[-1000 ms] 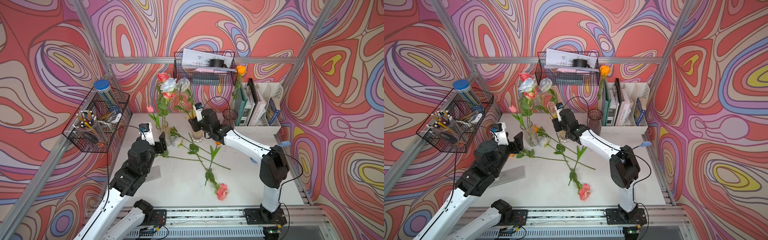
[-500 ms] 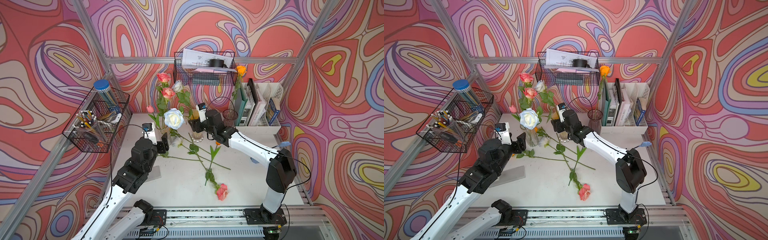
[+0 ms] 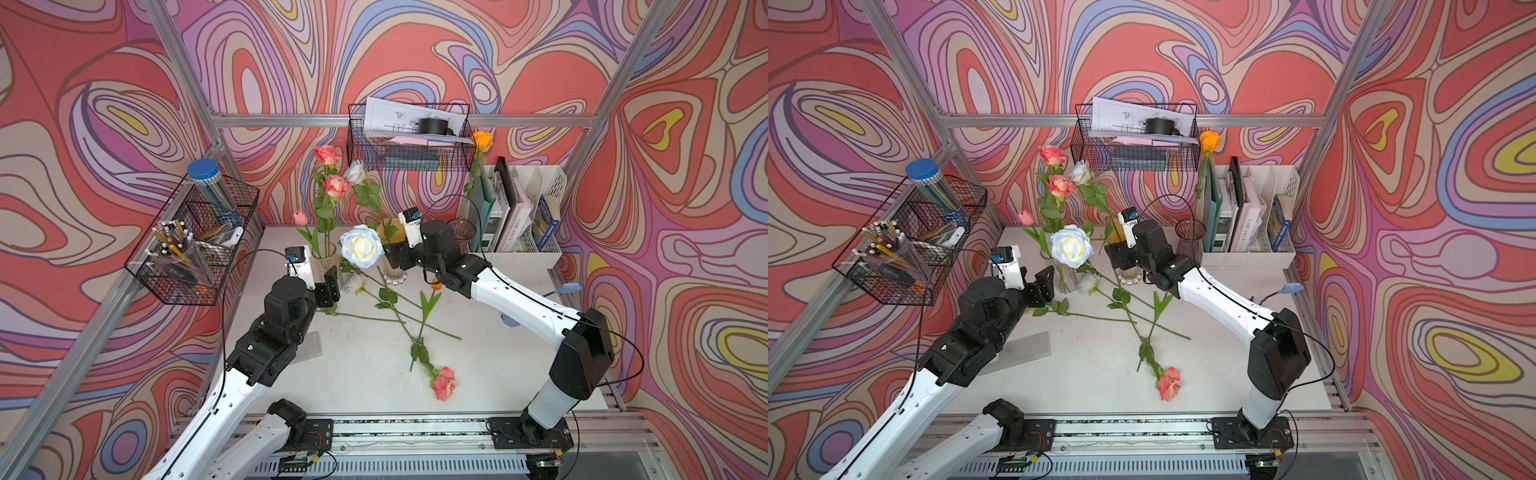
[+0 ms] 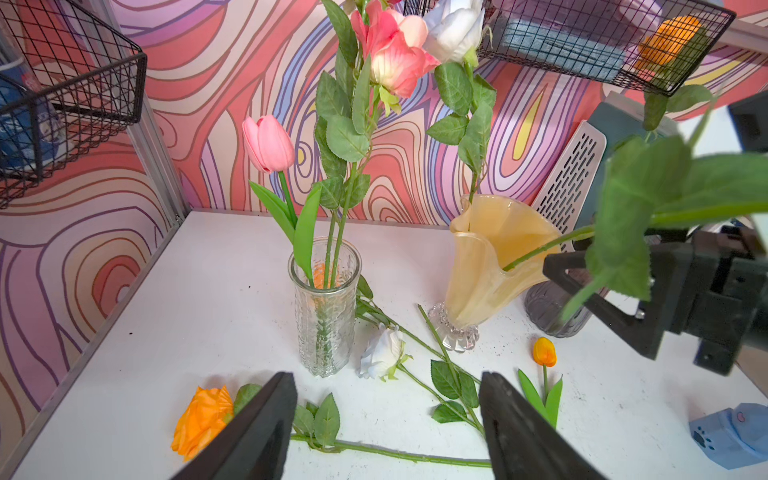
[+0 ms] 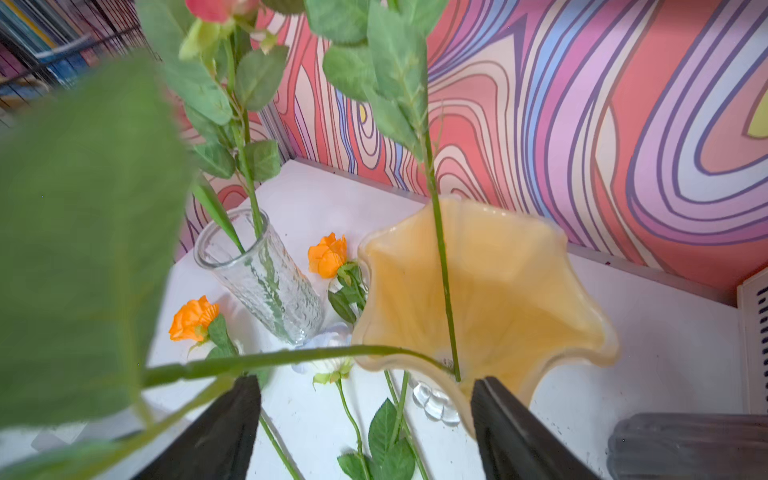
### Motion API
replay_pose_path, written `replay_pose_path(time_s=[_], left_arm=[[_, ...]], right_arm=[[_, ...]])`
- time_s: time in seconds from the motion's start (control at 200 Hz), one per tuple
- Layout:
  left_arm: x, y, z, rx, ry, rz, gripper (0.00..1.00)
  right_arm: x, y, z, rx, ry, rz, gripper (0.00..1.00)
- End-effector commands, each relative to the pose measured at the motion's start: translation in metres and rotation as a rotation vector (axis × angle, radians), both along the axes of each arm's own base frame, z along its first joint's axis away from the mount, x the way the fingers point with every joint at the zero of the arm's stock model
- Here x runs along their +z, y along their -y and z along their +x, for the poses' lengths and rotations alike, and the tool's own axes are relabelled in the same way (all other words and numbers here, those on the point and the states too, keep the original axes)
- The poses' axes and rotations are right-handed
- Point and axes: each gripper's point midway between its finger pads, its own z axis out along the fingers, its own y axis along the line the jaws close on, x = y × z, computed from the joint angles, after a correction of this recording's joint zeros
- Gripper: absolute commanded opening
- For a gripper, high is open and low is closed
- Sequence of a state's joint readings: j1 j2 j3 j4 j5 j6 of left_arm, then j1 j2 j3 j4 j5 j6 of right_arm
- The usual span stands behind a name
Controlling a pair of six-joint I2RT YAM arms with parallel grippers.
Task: Arrange the flowers in different vases according to their colors
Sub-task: Adjust the flower in the vase, then pick up the flower at the center of the board.
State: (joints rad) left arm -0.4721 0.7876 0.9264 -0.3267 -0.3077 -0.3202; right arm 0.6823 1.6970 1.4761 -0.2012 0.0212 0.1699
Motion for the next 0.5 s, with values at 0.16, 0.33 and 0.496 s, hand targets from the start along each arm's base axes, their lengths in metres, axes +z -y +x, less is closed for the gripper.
replay_pose_path(time_s=[0.16, 0.33, 0.496], left_arm=[[-0.051, 0.018, -0.017, -0.059, -0.140, -0.045, 0.72], [-0.072, 0.025, -0.029, -0.074, -0.181, -0.022, 0.72], [-0.099, 0.043, -0.045, -0.132, -0.216, 0.005, 0.71]], right_arm=[[-0.025, 0.029, -0.038, -0.018, -0.072, -0.005, 0.84], [-0.032, 0.046, -0.050, -0.057, -0.090, -0.008, 0.84], [-0.041, 0.059, -0.073, -0.031, -0.119, -0.027, 0.83]])
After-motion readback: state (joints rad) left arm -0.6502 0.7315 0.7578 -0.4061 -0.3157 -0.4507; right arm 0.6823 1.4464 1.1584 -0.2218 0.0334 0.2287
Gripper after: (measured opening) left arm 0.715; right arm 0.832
